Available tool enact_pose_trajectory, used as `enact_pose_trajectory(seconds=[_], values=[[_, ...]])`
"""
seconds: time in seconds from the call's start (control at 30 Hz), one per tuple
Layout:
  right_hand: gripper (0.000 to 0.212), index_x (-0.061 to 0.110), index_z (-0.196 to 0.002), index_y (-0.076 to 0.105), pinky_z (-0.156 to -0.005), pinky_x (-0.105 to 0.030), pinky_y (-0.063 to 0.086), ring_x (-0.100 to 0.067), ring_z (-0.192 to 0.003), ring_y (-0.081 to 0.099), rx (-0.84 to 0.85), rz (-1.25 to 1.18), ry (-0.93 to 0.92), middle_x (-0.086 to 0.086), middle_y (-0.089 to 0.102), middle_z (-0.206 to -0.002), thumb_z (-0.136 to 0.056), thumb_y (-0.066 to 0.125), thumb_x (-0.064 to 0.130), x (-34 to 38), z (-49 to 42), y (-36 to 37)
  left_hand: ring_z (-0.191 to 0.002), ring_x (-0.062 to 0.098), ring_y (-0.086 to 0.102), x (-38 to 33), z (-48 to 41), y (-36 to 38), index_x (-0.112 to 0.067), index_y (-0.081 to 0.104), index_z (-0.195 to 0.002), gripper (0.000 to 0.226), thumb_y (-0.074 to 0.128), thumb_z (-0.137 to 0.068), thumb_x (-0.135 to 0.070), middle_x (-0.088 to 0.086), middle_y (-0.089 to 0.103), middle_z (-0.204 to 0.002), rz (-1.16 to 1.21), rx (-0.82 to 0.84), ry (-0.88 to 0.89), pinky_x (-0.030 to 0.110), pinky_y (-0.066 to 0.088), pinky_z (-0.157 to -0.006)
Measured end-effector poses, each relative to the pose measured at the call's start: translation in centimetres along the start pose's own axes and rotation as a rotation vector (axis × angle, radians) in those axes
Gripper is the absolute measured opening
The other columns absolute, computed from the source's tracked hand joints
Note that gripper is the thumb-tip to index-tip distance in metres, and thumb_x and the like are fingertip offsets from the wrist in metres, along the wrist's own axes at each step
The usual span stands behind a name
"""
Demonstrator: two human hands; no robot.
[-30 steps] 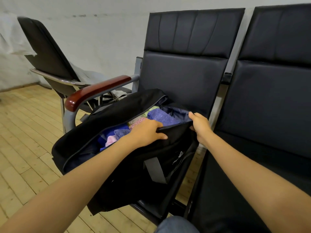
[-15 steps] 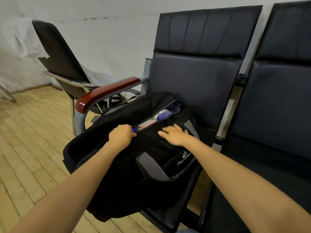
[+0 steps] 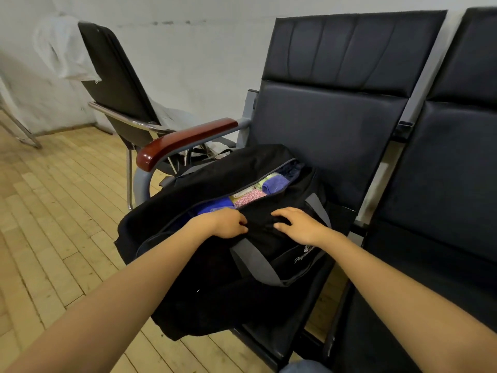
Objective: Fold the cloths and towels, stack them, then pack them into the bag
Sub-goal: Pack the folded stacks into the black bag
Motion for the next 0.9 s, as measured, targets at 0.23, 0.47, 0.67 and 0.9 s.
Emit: enact_pose_trajectory(seconds=[0.23,0.47,0.67,0.9], values=[[0.048,0.013,-0.143,0.033,-0.112,-0.039,0.026,-0.028,-0.140,0.021,-0.273,-0.005,0.193,-0.011,0.031,-0.149,-0.098,0.048,0.023,-0.4,0.4,-3.0,-0.111,0.023,0.059,-0.5,-1.1,-6.0,-0.009,0.068,-0.115,0.027,0.056,-0.094,-0.021,0.010,0.066,-0.119,0.356,-0.396,-0.057,0.028,0.042,-0.091],[0.054,0.009,-0.144,0.029,-0.109,-0.037,0.028,-0.029,-0.138,0.023,-0.355,-0.076,0.289,-0.010,0.026,-0.150,-0.095,0.051,0.017,-4.7,1.0,-4.5,-0.090,0.021,0.054,-6.7,-8.2,-5.9,-0.013,0.061,-0.076,0.025,0.061,-0.092,-0.031,0.012,0.058,-0.091,0.615,-0.436,-0.037,0.029,0.041,-0.079],[0.065,0.019,-0.151,0.017,-0.114,-0.039,0.026,-0.026,-0.142,0.023,-0.349,-0.292,0.299,-0.007,0.022,-0.156,-0.097,0.048,0.038,-7.5,-0.3,-4.6,-0.103,0.024,0.059,-7.8,-13.4,-5.5,-0.003,0.066,-0.107,0.024,0.063,-0.092,-0.021,0.013,0.065,-0.111,0.840,-0.451,-0.084,0.034,0.045,-0.089],[0.058,0.015,-0.152,0.019,-0.116,-0.031,0.014,-0.021,-0.146,0.013,-0.324,-0.189,0.214,-0.004,0.016,-0.159,-0.102,0.041,0.030,-7.3,-0.8,-3.9,-0.106,0.030,0.062,-0.7,-12.4,-5.1,0.003,0.061,-0.119,0.036,0.068,-0.085,-0.007,0.019,0.064,-0.120,1.204,-0.403,-0.341,0.036,0.051,-0.090]])
Point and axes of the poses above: each hand's wrist, its own z-axis away from the middle knuckle, its own y-axis out of the palm, x = y × z, the point moved 8 cm from there along -z, towards the middle knuckle
